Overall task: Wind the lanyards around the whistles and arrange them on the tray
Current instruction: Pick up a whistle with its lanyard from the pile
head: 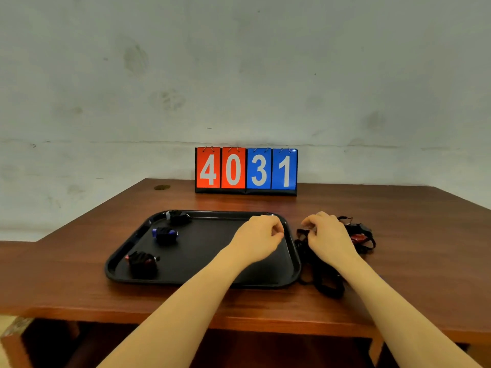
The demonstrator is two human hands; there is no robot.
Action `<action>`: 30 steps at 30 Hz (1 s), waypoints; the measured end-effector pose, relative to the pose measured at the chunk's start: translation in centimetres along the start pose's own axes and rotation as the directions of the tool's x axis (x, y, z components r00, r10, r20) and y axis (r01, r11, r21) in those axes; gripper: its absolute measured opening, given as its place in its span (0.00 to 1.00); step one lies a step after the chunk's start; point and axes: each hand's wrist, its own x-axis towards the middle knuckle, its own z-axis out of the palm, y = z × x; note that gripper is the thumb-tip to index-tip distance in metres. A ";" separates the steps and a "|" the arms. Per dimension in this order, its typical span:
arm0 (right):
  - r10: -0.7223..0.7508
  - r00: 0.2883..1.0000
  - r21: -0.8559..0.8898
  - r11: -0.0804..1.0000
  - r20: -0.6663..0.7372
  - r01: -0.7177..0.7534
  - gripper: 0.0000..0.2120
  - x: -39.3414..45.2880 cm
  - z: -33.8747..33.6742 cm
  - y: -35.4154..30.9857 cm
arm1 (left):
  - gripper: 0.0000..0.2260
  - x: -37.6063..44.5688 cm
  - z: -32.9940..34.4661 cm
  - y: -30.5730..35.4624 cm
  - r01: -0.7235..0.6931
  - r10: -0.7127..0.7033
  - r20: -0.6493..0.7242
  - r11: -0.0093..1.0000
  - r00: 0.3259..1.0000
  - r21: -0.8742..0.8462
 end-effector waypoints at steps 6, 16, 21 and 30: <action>0.051 0.996 -0.181 0.983 0.073 -0.037 0.15 0.9 0.7 1.1 | 0.11 2.5 2.8 0.7 -0.007 0.004 0.039 0.998 0.999 0.059; -0.003 0.996 0.318 0.948 -0.085 0.030 0.08 1.2 -0.1 0.6 | 0.08 3.1 3.9 0.6 0.030 -0.030 0.022 1.000 0.999 0.001; 0.035 0.987 0.589 0.805 -0.159 0.067 0.10 0.9 -1.0 -0.3 | 0.05 2.7 2.9 0.4 0.031 -0.042 -0.078 0.990 0.996 -0.135; 0.022 0.993 0.982 0.152 -0.115 0.111 0.18 -0.1 -4.1 -1.9 | 0.19 2.2 2.3 2.4 -0.051 0.042 -0.032 0.915 0.999 -0.401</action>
